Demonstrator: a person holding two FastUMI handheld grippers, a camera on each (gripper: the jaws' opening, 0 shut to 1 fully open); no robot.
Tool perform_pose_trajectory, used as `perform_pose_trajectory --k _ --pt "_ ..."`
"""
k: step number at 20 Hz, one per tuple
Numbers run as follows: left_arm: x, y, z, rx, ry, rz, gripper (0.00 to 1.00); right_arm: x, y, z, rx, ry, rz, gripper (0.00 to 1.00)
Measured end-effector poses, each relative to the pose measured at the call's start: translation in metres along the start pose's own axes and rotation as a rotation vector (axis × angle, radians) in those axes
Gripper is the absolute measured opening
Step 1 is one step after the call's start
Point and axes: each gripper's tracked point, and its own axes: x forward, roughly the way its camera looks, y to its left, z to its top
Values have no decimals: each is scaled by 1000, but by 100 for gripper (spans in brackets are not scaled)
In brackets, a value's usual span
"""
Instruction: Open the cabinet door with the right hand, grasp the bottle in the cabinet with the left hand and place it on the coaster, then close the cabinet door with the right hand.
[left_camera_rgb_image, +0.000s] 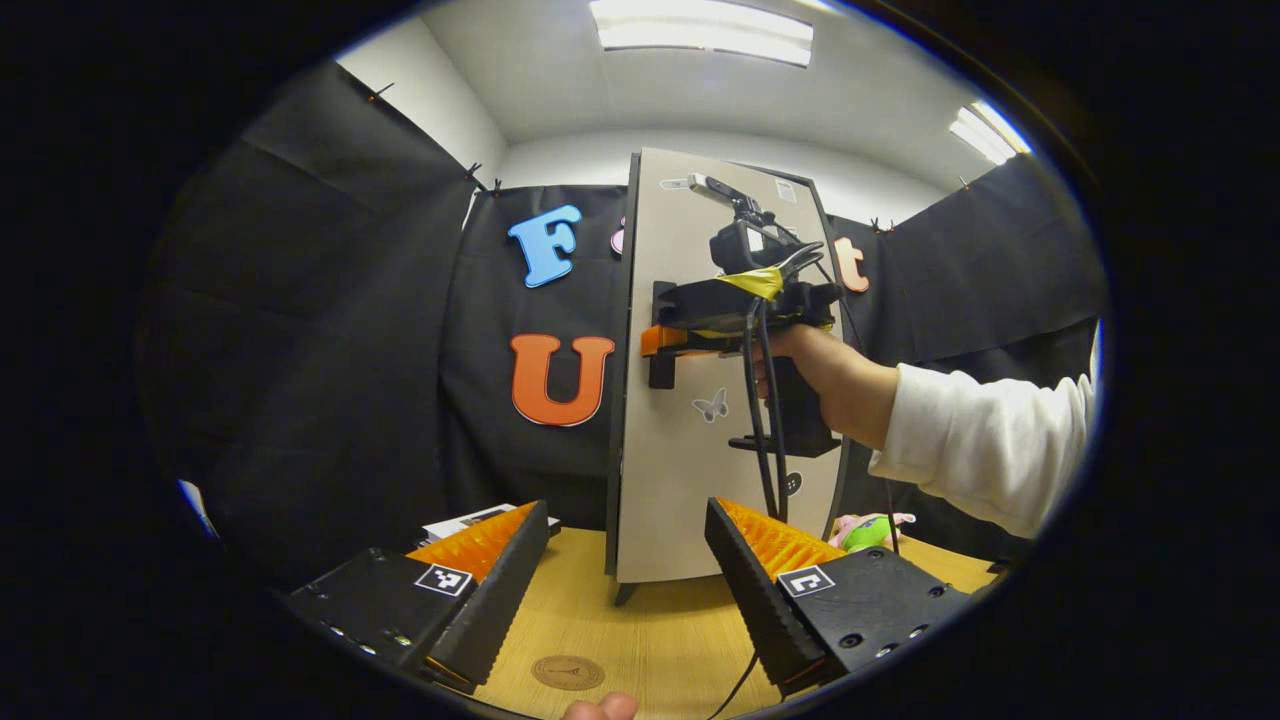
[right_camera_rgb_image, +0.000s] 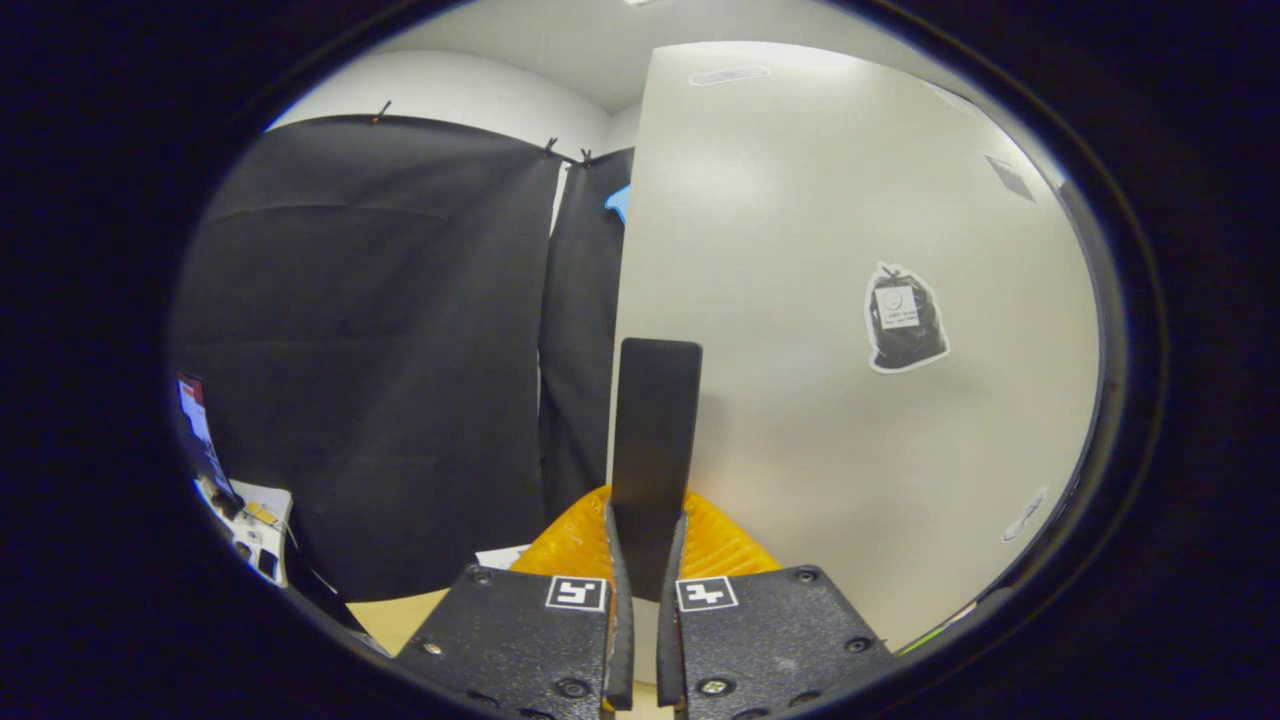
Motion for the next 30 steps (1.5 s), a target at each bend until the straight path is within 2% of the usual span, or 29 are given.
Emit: perform_pose_trajectory --k 10,17,23,30 --pt "-6 -14 -7 0 17 -64 95 -85 1 0 -20 -20 50 12" --pt "-1 -33 -7 -9 17 -114 95 -137 -11 -3 -12 -13 33 12" --pt "12 -59 -10 -21 26 -169 95 -196 -39 -9 14 -22 -50 12" --pt "12 -90 -15 -19 31 -211 95 -245 -82 -15 27 -10 -206 12"
